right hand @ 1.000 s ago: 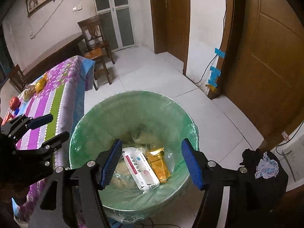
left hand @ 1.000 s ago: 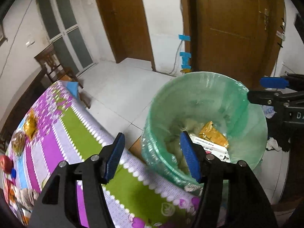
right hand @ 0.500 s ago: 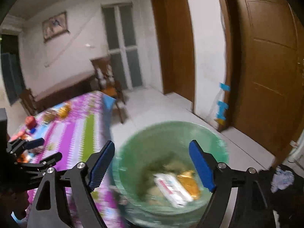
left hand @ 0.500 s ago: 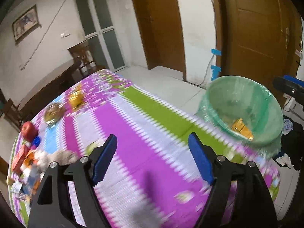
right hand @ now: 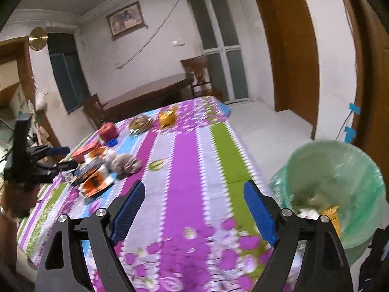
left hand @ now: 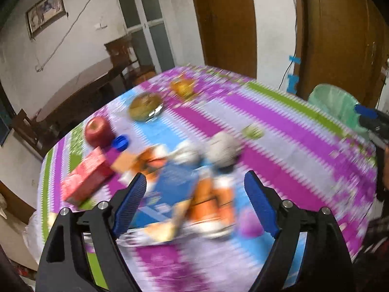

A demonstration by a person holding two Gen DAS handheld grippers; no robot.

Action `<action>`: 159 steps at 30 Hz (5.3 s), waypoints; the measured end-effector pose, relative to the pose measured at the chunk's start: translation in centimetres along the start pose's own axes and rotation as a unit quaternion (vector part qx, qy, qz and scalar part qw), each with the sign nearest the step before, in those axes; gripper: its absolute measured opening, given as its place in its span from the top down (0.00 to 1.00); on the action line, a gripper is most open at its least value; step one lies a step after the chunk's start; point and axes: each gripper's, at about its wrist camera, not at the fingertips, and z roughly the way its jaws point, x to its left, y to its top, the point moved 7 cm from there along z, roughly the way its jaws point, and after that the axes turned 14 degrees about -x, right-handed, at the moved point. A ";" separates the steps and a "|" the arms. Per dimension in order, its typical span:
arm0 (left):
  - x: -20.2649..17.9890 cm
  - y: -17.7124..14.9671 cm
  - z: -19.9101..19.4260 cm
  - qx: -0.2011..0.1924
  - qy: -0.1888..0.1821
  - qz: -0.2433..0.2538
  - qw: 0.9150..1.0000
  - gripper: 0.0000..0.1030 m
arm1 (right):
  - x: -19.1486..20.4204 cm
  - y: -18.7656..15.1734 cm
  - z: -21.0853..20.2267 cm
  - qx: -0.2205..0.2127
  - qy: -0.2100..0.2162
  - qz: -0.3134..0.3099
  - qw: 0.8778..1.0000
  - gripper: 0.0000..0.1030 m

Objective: Collect trash
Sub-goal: 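Return the left tool to the table and grasp the blue cigarette box, then grasp the orange paper cup with the right tool while the left tool holds the blue box, then carry the orange cup and blue box over the green bin and release both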

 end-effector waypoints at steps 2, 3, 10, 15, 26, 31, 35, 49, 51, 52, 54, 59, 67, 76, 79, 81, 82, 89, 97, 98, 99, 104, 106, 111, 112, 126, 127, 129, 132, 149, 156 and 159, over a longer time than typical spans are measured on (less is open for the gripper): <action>1.4 -0.8 0.6 0.012 0.004 0.018 1.000 0.23 | 0.7 -0.5 0.2 0.006 0.005 0.000 1.000 0.18; 1.9 -1.2 1.0 0.018 0.000 0.027 0.999 0.23 | 1.4 -0.8 0.4 0.012 0.007 0.000 1.000 0.18; 1.7 -2.7 3.5 0.032 -0.055 0.061 0.996 0.24 | 0.4 -2.2 -0.2 0.036 0.004 0.014 0.999 0.18; 1.5 -3.1 5.2 0.051 -0.088 0.053 0.993 0.36 | -0.9 -2.8 -0.9 0.043 -0.004 0.032 0.999 0.18; 2.0 -3.5 6.5 0.088 -0.115 -0.014 0.989 0.44 | -1.8 -4.0 -0.8 0.055 -0.006 0.054 0.997 0.18; 1.0 -3.7 6.0 0.087 -0.138 -0.031 0.986 0.46 | -1.5 -4.0 -1.0 0.052 -0.004 0.048 0.997 0.18; -2.1 -3.1 2.9 0.047 -0.163 -0.020 0.985 0.47 | -1.5 -4.0 -1.1 0.053 -0.003 0.049 0.997 0.18; -6.5 -9.2 -8.4 -0.028 -0.175 -0.125 0.976 0.46 | 4.5 -3.8 1.3 0.079 0.061 0.028 0.995 0.23; -4.3 -10.5 -9.7 -0.036 -0.133 -0.156 0.978 0.46 | 6.7 -3.7 2.4 0.086 0.081 0.024 0.993 0.25; -3.2 -11.2 -10.6 -0.042 -0.104 -0.168 0.979 0.46 | 8.0 -3.7 3.1 0.093 0.090 0.020 0.991 0.26; -1.5 -12.2 -11.9 -0.045 -0.062 -0.185 0.980 0.46 | 10.3 -3.8 4.2 0.104 0.106 0.022 0.989 0.26; 0.5 -13.7 -14.4 -0.057 0.029 -0.200 0.978 0.46 | 16.0 -5.2 8.0 0.147 0.114 0.050 0.981 0.26; 1.4 -15.6 -16.0 -0.068 0.045 -0.216 0.973 0.46 | 21.3 -7.3 12.9 0.170 0.048 0.040 0.983 0.26; 3.4 -16.9 -16.1 -0.061 0.070 -0.254 0.963 0.46 | 21.8 -9.1 14.4 0.170 0.004 -0.005 0.986 0.53; 4.1 -17.0 -15.9 -0.056 0.078 -0.271 0.958 0.46 | 21.9 -8.8 13.6 0.160 0.025 -0.015 0.987 0.71; 4.5 -17.0 -15.6 -0.052 0.084 -0.285 0.953 0.46 | 21.9 -8.8 12.7 0.162 0.036 -0.021 0.986 0.71; 4.8 -16.9 -15.3 -0.049 0.088 -0.294 0.950 0.46 | 21.9 -8.9 12.3 0.163 0.040 -0.027 0.985 0.71; 5.3 -15.9 -13.5 -0.025 0.121 -0.322 0.939 0.46 | 21.5 -8.4 7.7 0.128 0.083 -0.069 0.986 0.72; 2.8 -12.1 -10.8 -0.013 0.171 -0.271 0.947 0.46 | 19.6 -6.7 2.4 0.082 0.107 -0.113 0.984 0.72; 2.3 -11.7 -10.5 -0.012 0.171 -0.265 0.949 0.46 | 19.1 -6.5 1.9 0.080 0.108 -0.110 0.985 0.72; 1.8 -11.2 -10.1 -0.011 0.168 -0.261 0.951 0.46 | 18.5 -6.3 1.5 0.077 0.108 -0.106 0.985 0.72; -1.1 -8.7 -8.2 -0.009 0.170 -0.221 0.960 0.46 | 15.2 -5.5 -0.1 0.069 0.097 -0.085 0.989 0.72; -2.3 -7.6 -7.5 -0.009 0.164 -0.210 0.964 0.46 | 13.7 -5.3 -0.6 0.066 0.091 -0.076 0.991 0.71; -4.6 -5.3 -6.0 -0.013 0.159 -0.183 0.970 0.46 | 10.7 -4.6 -1.6 0.058 0.077 -0.057 0.994 0.71; -5.1 -4.7 -5.6 -0.015 0.158 -0.177 0.971 0.46 | 10.2 -4.5 -1.7 0.056 0.074 -0.054 0.994 0.71; -10.8 1.0 -1.6 -0.022 0.133 -0.116 0.984 0.46 | 2.0 -0.8 -3.6 0.009 0.016 -0.016 1.000 0.71; -11.3 1.4 -1.3 -0.023 0.129 -0.111 0.985 0.46 | 1.4 -0.5 -3.6 0.005 0.011 -0.014 1.000 0.71; -12.5 2.2 -0.6 -0.024 0.123 -0.099 0.987 0.46 | 0.2 0.3 -3.7 -0.003 0.000 -0.013 1.000 0.71; -14.1 3.3 0.3 -0.027 0.112 -0.084 0.990 0.46 | -2.1 1.3 -4.3 -0.015 -0.021 -0.013 1.000 0.70; -23.4 8.6 6.1 -0.037 0.054 -0.006 0.998 0.46 | -14.8 3.8 -7.3 -0.029 -0.141 -0.031 0.989 0.70; -27.4 10.0 8.7 -0.034 0.032 0.023 0.999 0.46 | -19.9 3.8 -8.5 -0.013 -0.184 -0.035 0.982 0.70; -28.9 10.4 9.4 -0.033 0.024 0.030 0.999 0.46 | -21.6 3.9 -8.9 -0.010 -0.198 -0.038 0.979 0.70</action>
